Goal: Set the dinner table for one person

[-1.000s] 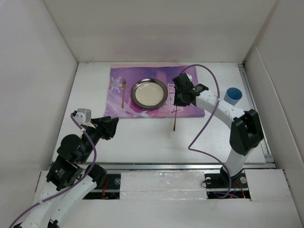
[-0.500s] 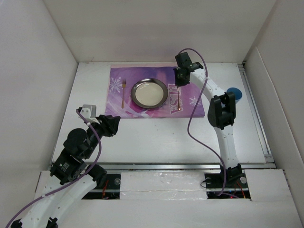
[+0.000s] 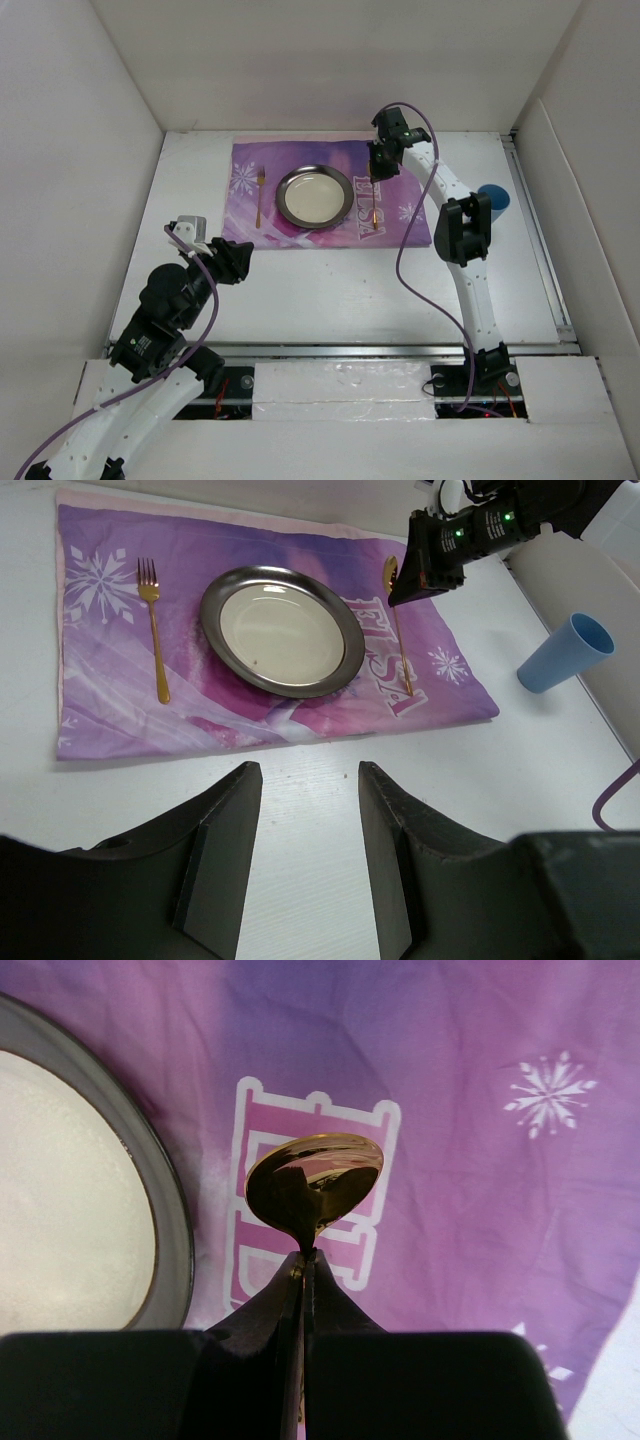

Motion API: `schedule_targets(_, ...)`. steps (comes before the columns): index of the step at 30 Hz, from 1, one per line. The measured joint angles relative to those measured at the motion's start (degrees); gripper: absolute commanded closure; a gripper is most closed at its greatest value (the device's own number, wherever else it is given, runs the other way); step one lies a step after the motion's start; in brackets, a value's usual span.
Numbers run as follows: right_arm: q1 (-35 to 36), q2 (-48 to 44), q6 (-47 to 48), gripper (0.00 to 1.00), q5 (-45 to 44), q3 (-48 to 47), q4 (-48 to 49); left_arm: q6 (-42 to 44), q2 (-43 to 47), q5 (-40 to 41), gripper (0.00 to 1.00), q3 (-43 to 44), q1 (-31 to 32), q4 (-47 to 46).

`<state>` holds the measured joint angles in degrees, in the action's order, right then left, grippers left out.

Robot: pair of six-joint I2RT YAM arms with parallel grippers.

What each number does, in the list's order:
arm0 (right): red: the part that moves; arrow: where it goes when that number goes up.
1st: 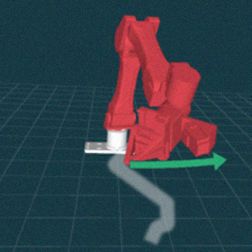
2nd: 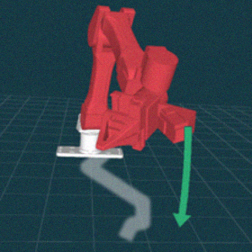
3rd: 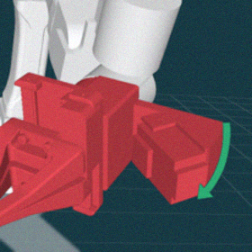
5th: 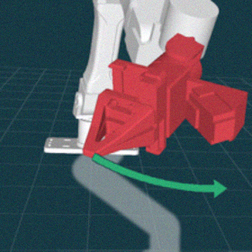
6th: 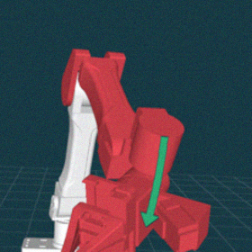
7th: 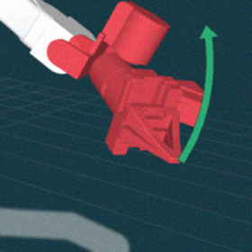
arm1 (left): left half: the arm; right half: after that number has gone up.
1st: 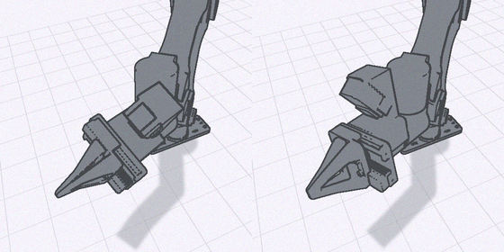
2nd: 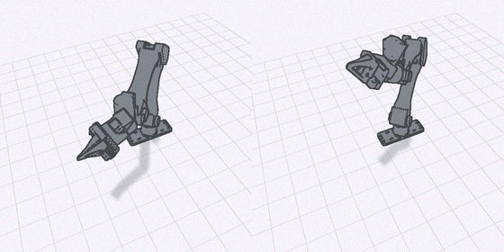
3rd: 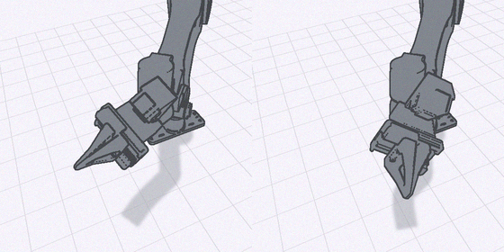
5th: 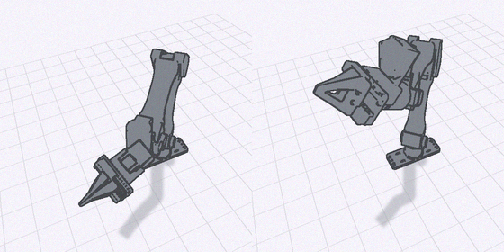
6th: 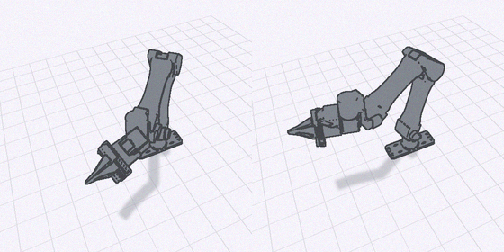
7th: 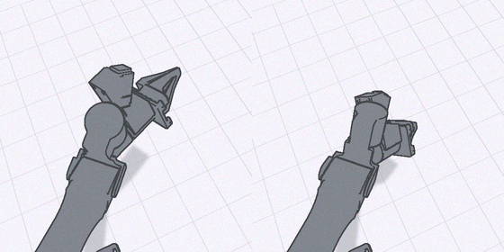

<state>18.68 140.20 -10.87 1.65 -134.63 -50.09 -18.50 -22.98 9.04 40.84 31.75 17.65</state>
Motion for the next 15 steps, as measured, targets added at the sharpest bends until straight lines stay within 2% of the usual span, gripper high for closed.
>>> schedule_targets(15, -0.3, 4.7, -3.4, 1.0, 3.3, -1.9, 2.7, 0.0, -1.3, 0.0, 0.6, 0.0, 0.0, 0.0)
